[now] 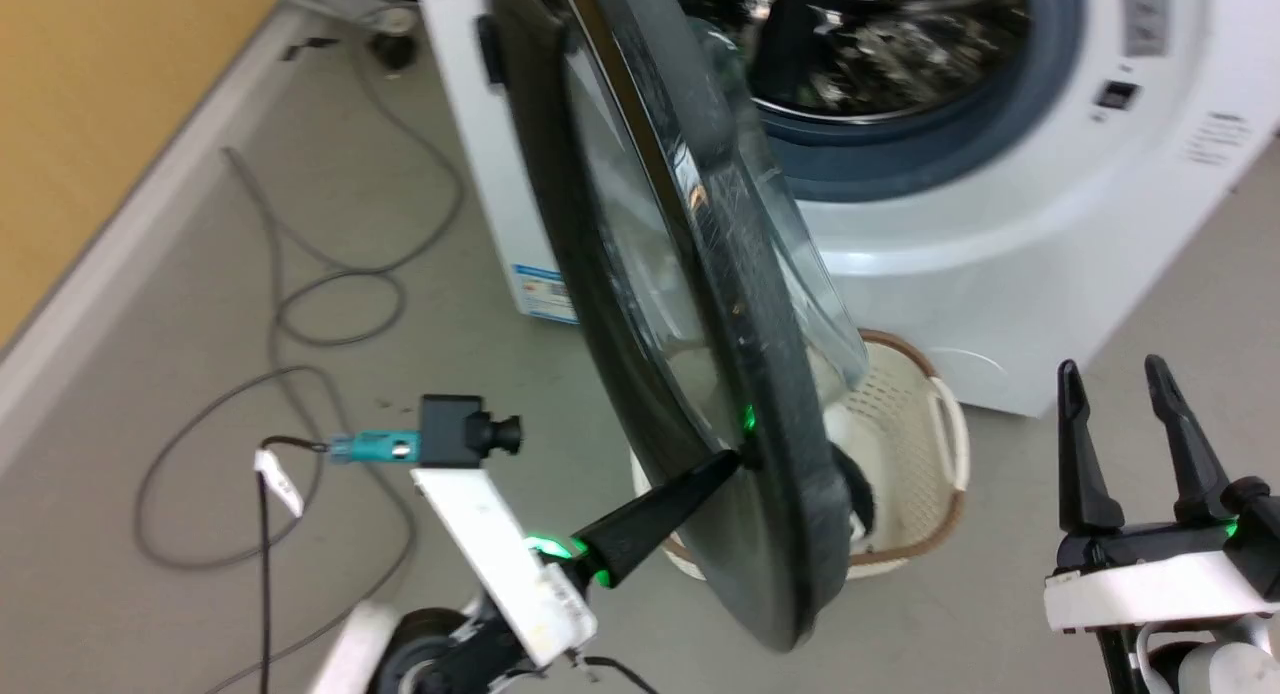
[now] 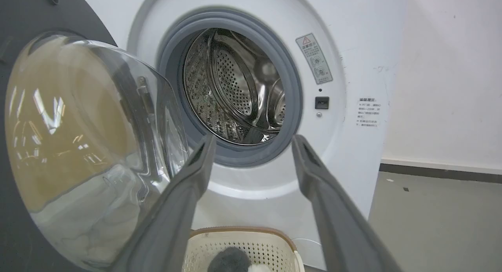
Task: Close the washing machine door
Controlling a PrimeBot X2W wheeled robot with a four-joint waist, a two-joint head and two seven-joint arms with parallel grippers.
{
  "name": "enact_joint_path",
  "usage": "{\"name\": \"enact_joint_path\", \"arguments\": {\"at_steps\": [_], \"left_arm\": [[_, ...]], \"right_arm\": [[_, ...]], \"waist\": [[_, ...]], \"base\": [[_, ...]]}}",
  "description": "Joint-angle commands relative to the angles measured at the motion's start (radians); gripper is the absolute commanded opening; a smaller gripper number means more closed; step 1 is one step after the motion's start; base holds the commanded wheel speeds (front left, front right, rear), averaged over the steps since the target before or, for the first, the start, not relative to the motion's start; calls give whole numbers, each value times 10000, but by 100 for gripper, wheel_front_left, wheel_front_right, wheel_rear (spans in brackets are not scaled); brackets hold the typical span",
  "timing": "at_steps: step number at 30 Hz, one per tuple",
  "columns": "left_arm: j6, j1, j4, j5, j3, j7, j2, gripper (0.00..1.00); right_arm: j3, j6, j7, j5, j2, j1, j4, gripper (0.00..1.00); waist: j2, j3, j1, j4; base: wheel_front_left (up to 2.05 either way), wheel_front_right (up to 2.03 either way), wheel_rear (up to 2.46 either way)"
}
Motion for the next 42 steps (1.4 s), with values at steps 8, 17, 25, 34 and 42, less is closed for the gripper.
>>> {"name": "enact_joint_path", "arguments": {"at_steps": [8, 17, 25, 34, 42], "left_arm": [[-46, -1031, 886, 286, -1385, -1657, 192, 0], [-46, -1568, 1139, 152, -2216, -3454, 1031, 0], [-46, -2027, 1681, 2350, -2788, -6521, 2487, 0], [2523, -2435, 3166, 7436, -981, -8206, 2644, 0], [4363, -570, 1962, 10732, 1016, -8212, 2003, 100]], "right_arm": [[-74, -7, -44, 82, 28, -196, -11, 100], [-54, -7, -44, 104, 28, -190, 10, 100], [-172, -7, -44, 284, 28, -160, -92, 100], [-494, -7, -44, 33, 28, -507, -603, 100], [-21, -7, -44, -331, 28, -1354, -1766, 100]], "waist": [[0, 259, 0, -1226], [0, 172, 0, -1529], [0, -215, 0, -1356], [0, -570, 0, -1140], [0, -809, 0, -928]], "base": [[0, 0, 0], [0, 0, 0], [0, 0, 0], [0, 0, 0], [0, 0, 0]]}}
